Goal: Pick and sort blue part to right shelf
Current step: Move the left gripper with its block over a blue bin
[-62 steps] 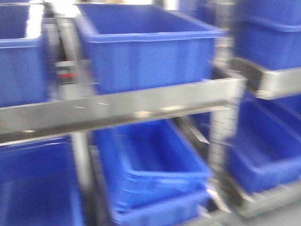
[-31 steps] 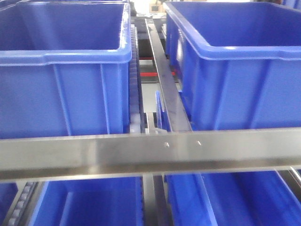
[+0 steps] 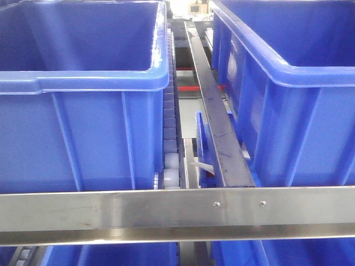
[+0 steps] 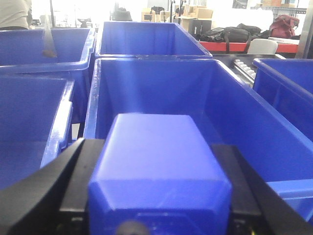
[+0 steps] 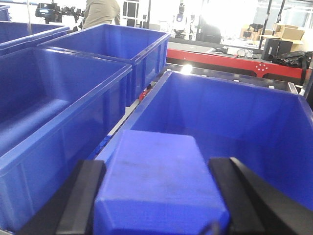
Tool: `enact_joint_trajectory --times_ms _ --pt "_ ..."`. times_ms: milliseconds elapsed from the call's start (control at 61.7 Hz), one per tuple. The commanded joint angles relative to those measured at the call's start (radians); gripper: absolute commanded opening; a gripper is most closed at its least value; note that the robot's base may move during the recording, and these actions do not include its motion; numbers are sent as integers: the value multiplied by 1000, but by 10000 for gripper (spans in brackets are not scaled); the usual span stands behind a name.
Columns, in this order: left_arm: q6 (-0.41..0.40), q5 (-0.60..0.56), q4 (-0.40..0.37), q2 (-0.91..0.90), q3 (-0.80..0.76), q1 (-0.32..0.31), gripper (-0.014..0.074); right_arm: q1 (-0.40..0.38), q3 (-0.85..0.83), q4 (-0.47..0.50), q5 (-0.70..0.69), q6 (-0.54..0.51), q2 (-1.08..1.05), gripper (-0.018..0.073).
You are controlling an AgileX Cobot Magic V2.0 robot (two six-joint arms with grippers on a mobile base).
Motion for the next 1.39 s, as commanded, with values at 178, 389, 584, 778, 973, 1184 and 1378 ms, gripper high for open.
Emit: enact_joint_trajectory --times_ms 178,389,584,778,973,1184,1378 --pt "1 -88 2 13 -27 3 333 -1 -26 -12 -97 -7 14 190" --pt "1 -88 2 13 -27 3 333 -1 -26 -12 -97 -7 14 190" --pt "1 -88 2 13 -27 3 333 -1 -26 -12 -97 -7 14 190" --pt "1 -90 1 13 -27 3 333 -1 -26 -12 -97 -7 14 190" --pt "1 -82 -28 93 -65 3 333 -1 -26 -12 -97 -7 14 190" --pt "16 -52 -89 423 -224 3 333 -1 -26 -12 -97 -7 14 190" --pt "55 -52 -106 754 -404 3 333 -1 -26 -12 -98 -7 14 190"
